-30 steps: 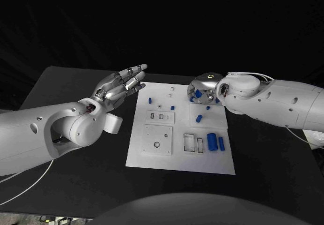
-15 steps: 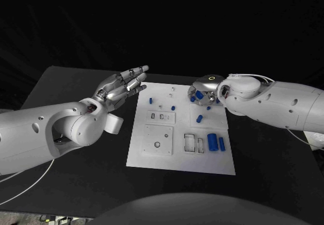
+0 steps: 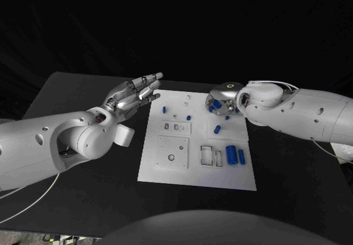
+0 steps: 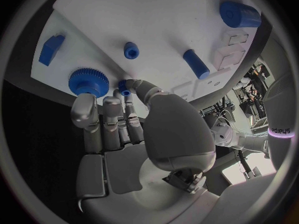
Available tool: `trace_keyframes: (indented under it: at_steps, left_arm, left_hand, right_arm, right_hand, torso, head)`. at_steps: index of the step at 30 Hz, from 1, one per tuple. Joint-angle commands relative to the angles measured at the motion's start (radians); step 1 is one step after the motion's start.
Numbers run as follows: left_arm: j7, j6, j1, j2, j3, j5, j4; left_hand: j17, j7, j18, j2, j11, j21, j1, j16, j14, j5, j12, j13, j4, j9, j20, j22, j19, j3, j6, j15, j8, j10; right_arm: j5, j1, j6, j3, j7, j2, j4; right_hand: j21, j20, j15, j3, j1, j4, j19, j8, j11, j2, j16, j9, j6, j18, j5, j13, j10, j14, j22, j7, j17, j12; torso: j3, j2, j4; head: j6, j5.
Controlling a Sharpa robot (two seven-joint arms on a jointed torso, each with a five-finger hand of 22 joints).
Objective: Assemble the parts on the task board
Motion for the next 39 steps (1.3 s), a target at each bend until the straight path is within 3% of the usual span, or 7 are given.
trace_keyframes:
  at_steps: [1,12,22,27,35,39]
  left_arm:
    - [0.0,0.021,0.0,0.003,0.001,-0.007,0.001]
    - [-0.006,0.019,0.0,0.003,0.001,-0.007,-0.001]
    - [-0.01,0.01,0.0,-0.002,0.001,-0.007,0.005]
    - [-0.011,0.009,0.0,0.0,0.001,-0.009,0.004]
    - [-0.013,0.01,0.0,0.002,0.001,-0.015,0.009]
    - [-0.013,0.01,0.001,0.003,0.001,-0.017,0.01]
  left_hand:
    - [0.001,0.006,0.003,-0.001,0.007,0.004,0.014,0.005,0.003,0.004,0.004,0.002,-0.001,0.002,0.001,0.001,0.008,0.008,0.0,0.008,0.004,0.001]
    - [0.002,0.009,0.002,0.002,0.01,0.007,0.02,0.014,0.006,0.009,0.009,0.002,-0.002,0.002,0.001,0.002,0.011,0.013,0.004,0.013,0.008,0.005]
    - [0.003,0.01,0.001,0.002,0.011,0.008,0.023,0.018,0.007,0.01,0.013,0.003,-0.002,0.002,0.002,0.003,0.012,0.015,0.006,0.015,0.009,0.007]
    - [0.003,0.01,0.001,0.002,0.012,0.009,0.025,0.02,0.008,0.012,0.015,0.003,-0.003,0.002,0.002,0.003,0.013,0.016,0.007,0.016,0.01,0.008]
    - [0.003,0.011,0.0,0.002,0.013,0.01,0.027,0.022,0.009,0.013,0.016,0.003,-0.003,0.002,0.002,0.003,0.013,0.017,0.008,0.017,0.011,0.009]
    - [0.003,0.011,0.0,0.002,0.013,0.01,0.029,0.024,0.01,0.014,0.016,0.003,-0.003,0.002,0.002,0.003,0.014,0.018,0.008,0.018,0.011,0.01]
  right_arm:
    - [-0.007,-0.001,0.007,-0.001,0.003,0.0,0.0]
    - [0.0,0.001,-0.042,0.0,0.011,0.0,0.001]
    - [0.01,0.042,-0.057,0.004,0.011,0.036,0.003]
    - [0.013,0.054,-0.042,0.009,0.015,0.081,-0.032]
    - [0.039,0.06,-0.03,0.017,0.024,0.167,-0.128]
    - [0.045,0.059,-0.028,0.019,0.027,0.204,-0.173]
  right_hand:
    - [-0.001,-0.004,-0.005,-0.005,0.012,-0.004,0.0,0.014,-0.003,0.005,-0.003,0.015,0.015,-0.006,0.011,0.007,0.017,0.002,0.006,0.001,0.005,0.011]
    - [0.007,-0.01,-0.019,-0.029,0.021,-0.005,0.018,0.058,-0.021,0.023,-0.006,0.08,0.045,-0.009,0.003,0.025,0.1,0.013,0.026,0.012,0.0,0.04]
    - [0.011,-0.011,-0.017,-0.03,0.023,-0.005,0.026,0.062,-0.018,0.023,-0.006,0.089,0.048,-0.011,-0.004,0.022,0.115,0.02,0.034,0.014,0.004,0.036]
    - [0.012,-0.012,-0.017,-0.029,0.025,-0.006,0.028,0.06,-0.018,0.023,-0.008,0.09,0.043,-0.012,-0.006,0.019,0.12,0.02,0.036,0.016,0.0,0.032]
    - [0.013,-0.012,-0.016,-0.028,0.027,-0.006,0.031,0.057,-0.017,0.023,-0.01,0.091,0.04,-0.012,-0.008,0.016,0.123,0.019,0.039,0.018,-0.002,0.026]
    - [0.012,-0.012,-0.015,-0.027,0.027,-0.006,0.031,0.054,-0.015,0.022,-0.011,0.091,0.037,-0.012,-0.01,0.014,0.124,0.019,0.039,0.02,-0.003,0.021]
  torso:
    - [0.0003,-0.001,0.0002]
    - [-0.0009,-0.002,0.0003]
    - [-0.0006,0.005,0.0058]
    - [-0.0008,0.009,0.0129]
    - [-0.002,0.02,0.0243]
    - [-0.0024,0.024,0.0285]
  head:
    - [0.0,0.0]
    - [0.0,0.005]
    - [0.005,0.009]
    - [0.014,0.013]
    - [0.032,0.006]
    - [0.035,0.002]
